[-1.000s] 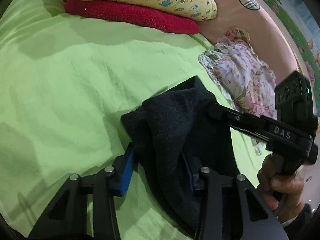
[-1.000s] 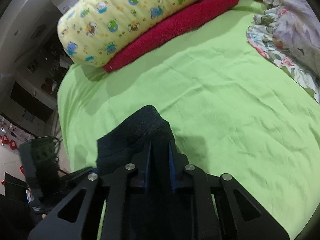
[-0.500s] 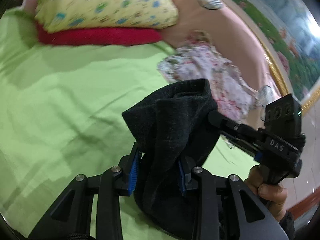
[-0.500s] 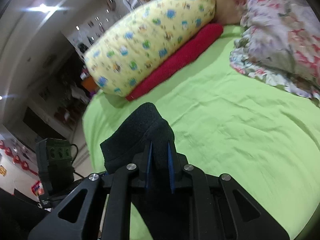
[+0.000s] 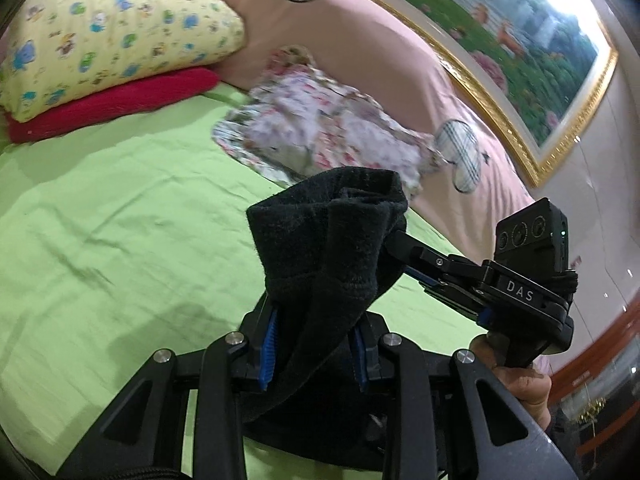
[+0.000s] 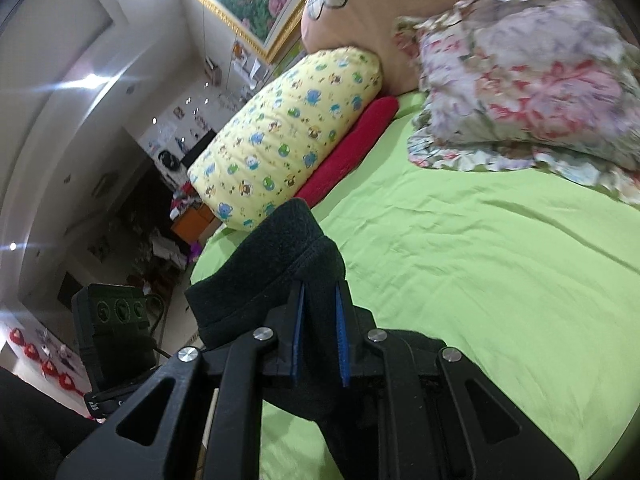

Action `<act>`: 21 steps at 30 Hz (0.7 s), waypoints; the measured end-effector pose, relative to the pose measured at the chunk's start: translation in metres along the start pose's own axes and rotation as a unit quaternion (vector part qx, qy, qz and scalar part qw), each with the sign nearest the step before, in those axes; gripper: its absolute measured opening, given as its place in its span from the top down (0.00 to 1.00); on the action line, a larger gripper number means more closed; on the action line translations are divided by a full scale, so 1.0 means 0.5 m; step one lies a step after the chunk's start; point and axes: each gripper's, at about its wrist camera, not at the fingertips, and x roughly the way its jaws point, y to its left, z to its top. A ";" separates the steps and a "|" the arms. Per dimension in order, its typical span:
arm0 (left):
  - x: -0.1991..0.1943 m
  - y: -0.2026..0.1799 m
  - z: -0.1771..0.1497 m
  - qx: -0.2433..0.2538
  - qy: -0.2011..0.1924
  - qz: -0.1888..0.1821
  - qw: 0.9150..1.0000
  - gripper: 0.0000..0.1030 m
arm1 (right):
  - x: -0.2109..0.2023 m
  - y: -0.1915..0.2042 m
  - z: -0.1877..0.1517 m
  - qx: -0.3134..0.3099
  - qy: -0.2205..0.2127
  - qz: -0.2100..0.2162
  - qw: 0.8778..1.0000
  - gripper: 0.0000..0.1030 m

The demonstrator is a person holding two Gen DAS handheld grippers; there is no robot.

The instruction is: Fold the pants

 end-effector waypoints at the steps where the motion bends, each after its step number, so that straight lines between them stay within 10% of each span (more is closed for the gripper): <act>1: -0.002 -0.013 -0.007 0.006 0.004 -0.005 1.000 0.72 | -0.013 -0.003 -0.006 0.003 -0.005 -0.001 1.000 0.85; 21: 0.059 -0.261 -0.175 0.125 0.096 -0.083 0.984 0.72 | -0.282 -0.097 -0.168 0.078 -0.109 -0.025 0.991 0.85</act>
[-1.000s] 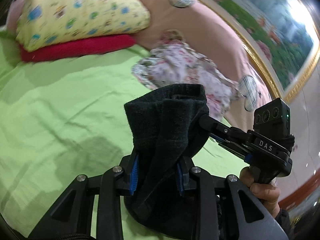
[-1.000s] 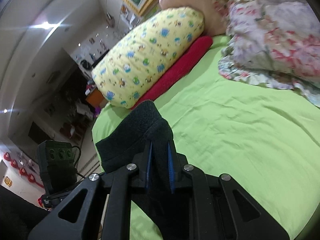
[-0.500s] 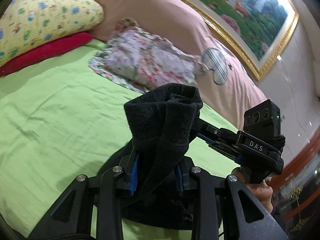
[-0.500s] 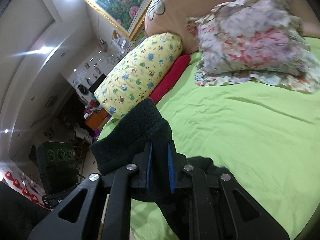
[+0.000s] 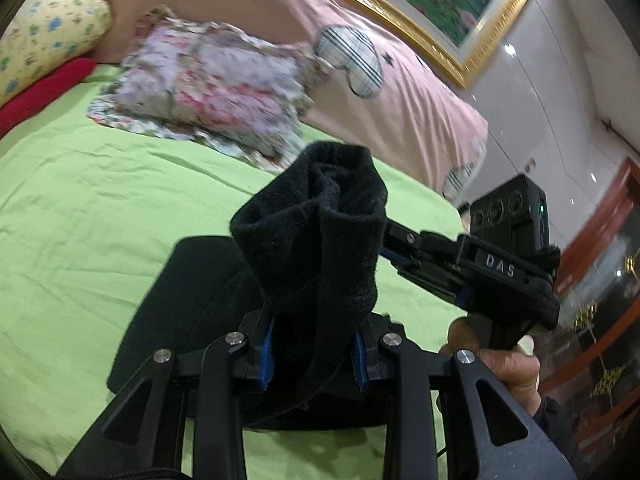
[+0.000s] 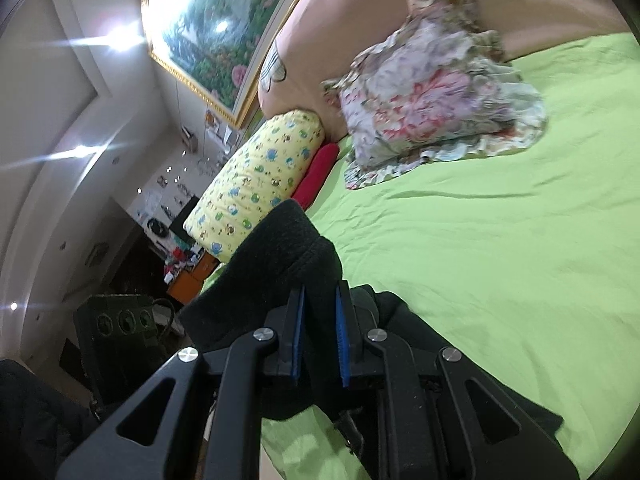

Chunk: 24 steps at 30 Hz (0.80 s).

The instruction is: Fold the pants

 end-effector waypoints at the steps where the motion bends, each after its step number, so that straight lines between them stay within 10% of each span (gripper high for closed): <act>1: 0.006 -0.005 -0.003 0.002 0.005 -0.002 1.000 0.72 | -0.007 -0.004 -0.004 0.001 -0.002 -0.002 1.000 0.85; 24: 0.109 -0.086 -0.100 0.098 0.065 -0.003 0.993 0.70 | -0.102 -0.118 -0.115 0.080 -0.053 -0.014 0.995 0.85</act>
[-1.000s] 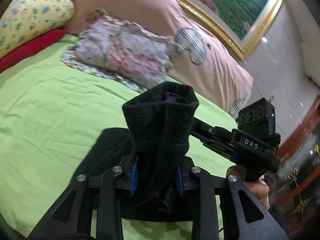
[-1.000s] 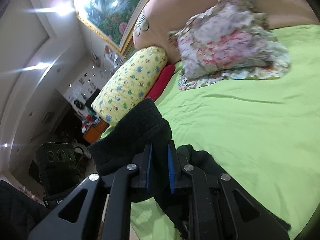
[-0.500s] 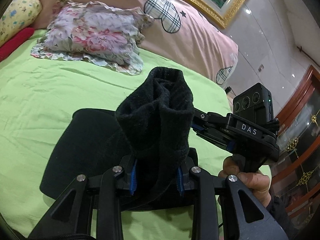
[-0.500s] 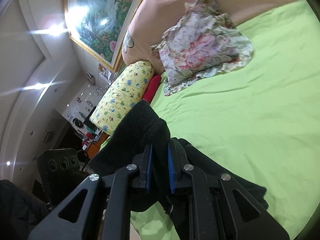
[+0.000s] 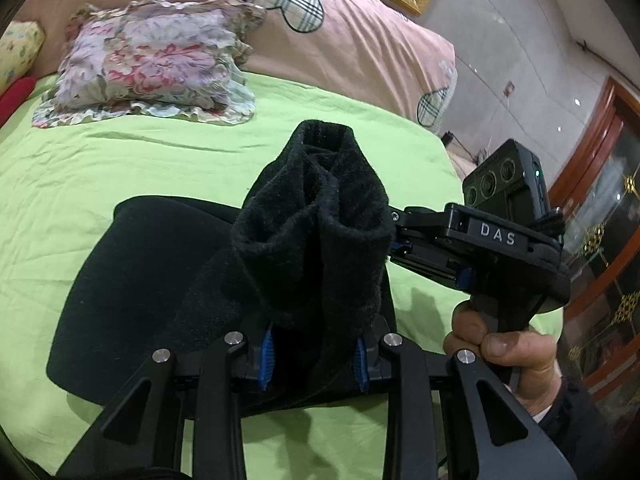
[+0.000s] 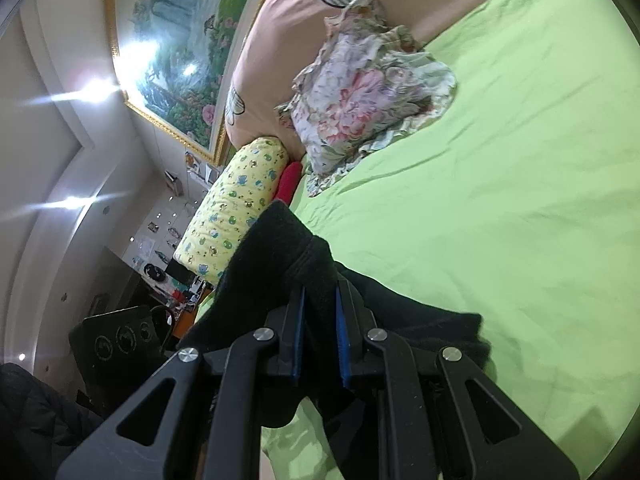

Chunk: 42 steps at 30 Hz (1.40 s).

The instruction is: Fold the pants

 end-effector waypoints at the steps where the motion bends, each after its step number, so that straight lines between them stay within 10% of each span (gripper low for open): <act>1: 0.007 -0.001 -0.002 0.005 0.002 0.001 1.000 0.69 | -0.001 -0.006 -0.003 0.006 0.001 -0.002 1.000 0.85; 10: 0.020 -0.031 -0.008 0.043 0.006 -0.014 0.999 0.38 | -0.035 -0.004 -0.020 0.005 -0.015 -0.089 0.996 0.79; 16: 0.016 -0.062 -0.019 0.070 0.017 -0.023 0.997 0.33 | -0.086 0.005 -0.035 0.027 -0.048 -0.158 0.986 0.76; 22: -0.006 -0.053 -0.018 0.052 0.027 -0.041 0.997 0.26 | -0.142 0.035 -0.054 0.035 -0.093 -0.191 0.977 0.35; 42: -0.145 0.102 -0.004 -0.029 -0.018 0.008 0.999 0.23 | -0.149 0.187 -0.119 0.001 -0.106 -0.222 0.969 0.24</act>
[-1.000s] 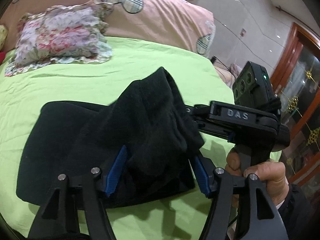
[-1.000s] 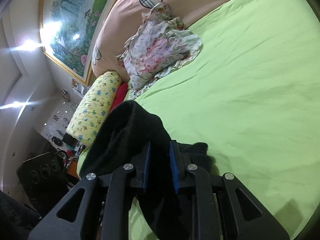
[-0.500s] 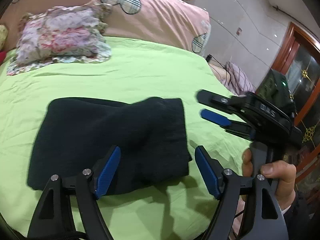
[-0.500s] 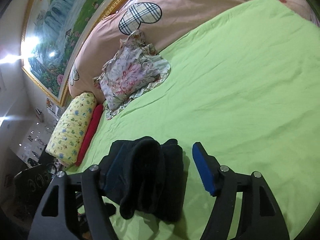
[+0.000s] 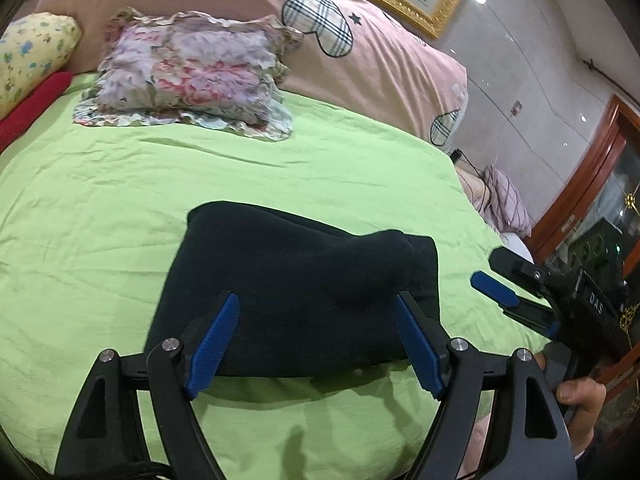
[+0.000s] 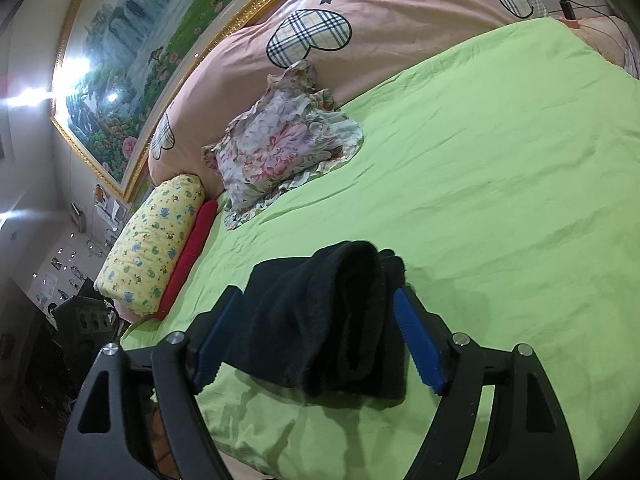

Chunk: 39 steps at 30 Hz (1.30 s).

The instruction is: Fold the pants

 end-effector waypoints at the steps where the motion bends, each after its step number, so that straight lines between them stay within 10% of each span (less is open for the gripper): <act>1: -0.004 0.005 0.002 -0.003 -0.001 0.002 1.000 0.23 | -0.003 0.005 -0.003 -0.001 -0.001 -0.003 1.000 0.24; 39: 0.113 0.145 0.012 -0.002 0.104 0.132 0.986 0.20 | 0.080 -0.048 -0.090 0.063 0.066 -0.041 0.995 0.21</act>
